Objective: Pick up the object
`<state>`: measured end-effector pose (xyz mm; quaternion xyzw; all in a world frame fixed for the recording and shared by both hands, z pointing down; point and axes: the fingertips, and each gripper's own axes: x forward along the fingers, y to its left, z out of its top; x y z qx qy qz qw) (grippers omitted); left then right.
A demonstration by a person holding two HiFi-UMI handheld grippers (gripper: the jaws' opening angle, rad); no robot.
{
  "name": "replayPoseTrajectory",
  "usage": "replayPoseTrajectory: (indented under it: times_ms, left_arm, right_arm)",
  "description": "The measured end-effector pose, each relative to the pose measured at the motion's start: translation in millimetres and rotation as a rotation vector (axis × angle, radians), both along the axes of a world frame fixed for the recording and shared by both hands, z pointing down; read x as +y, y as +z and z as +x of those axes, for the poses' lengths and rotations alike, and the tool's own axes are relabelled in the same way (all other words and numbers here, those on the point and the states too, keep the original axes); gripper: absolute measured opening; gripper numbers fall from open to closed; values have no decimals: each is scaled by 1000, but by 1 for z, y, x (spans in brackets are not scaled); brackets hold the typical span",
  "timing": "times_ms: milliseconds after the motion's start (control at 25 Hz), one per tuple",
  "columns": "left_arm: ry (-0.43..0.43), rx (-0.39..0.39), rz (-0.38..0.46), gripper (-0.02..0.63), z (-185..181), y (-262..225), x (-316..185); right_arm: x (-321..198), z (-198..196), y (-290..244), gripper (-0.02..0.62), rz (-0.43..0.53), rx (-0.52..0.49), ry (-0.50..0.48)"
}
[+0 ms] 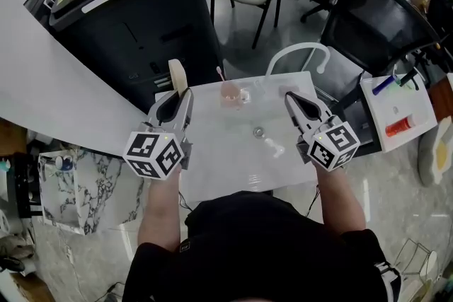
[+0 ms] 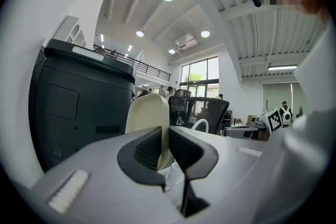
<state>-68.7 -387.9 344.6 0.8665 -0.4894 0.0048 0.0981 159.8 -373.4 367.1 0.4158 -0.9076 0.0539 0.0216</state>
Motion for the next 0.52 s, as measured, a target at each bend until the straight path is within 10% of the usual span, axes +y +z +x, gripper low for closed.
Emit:
replayPoseTrajectory:
  times_ms: [520]
  left_arm:
    - [0, 4, -3, 43, -1, 0, 5]
  right_arm:
    - [5, -3, -3, 11, -6, -25, -6]
